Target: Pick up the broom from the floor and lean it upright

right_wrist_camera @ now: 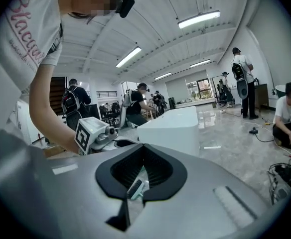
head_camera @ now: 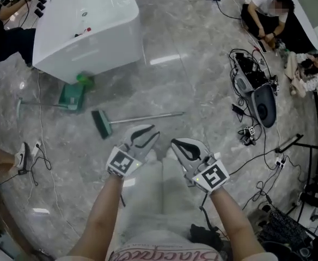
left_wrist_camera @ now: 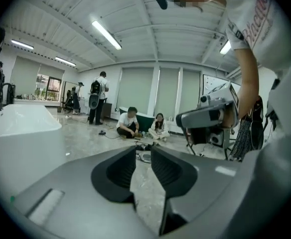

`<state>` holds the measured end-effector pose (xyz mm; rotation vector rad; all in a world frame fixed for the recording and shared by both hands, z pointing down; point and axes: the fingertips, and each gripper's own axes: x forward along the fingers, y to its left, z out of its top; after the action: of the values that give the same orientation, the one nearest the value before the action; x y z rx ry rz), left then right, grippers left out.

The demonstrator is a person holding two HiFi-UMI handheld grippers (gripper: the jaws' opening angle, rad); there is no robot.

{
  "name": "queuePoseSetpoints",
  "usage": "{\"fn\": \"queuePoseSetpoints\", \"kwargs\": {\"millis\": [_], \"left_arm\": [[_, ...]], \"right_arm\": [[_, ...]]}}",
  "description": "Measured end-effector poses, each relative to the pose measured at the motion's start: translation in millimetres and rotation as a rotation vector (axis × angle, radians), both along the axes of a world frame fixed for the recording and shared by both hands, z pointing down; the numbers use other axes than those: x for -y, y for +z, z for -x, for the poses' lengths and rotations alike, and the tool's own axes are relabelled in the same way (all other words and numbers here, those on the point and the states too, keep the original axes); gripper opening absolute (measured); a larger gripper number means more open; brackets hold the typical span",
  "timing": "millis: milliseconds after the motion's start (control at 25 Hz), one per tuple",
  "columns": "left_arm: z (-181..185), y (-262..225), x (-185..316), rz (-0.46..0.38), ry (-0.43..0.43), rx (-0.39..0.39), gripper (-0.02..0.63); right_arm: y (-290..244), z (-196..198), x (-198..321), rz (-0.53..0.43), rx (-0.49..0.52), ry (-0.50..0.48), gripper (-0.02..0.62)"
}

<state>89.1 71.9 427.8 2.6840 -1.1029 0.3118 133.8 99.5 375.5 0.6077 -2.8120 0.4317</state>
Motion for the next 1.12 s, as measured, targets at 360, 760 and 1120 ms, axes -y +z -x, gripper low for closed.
{"fn": "queuePoseSetpoints", "kwargs": {"millis": [360, 760, 1120], "left_arm": [[-27, 266, 38, 0.135, 0.197, 0.319, 0.097], [-65, 461, 46, 0.259, 0.408, 0.483, 0.098], [-56, 571, 66, 0.334, 0.429, 0.711, 0.098]], "right_arm": [[215, -15, 33, 0.046, -0.115, 0.005, 0.002], [400, -23, 54, 0.136, -0.202, -0.018, 0.002], [490, -28, 61, 0.235, -0.228, -0.029, 0.002]]}}
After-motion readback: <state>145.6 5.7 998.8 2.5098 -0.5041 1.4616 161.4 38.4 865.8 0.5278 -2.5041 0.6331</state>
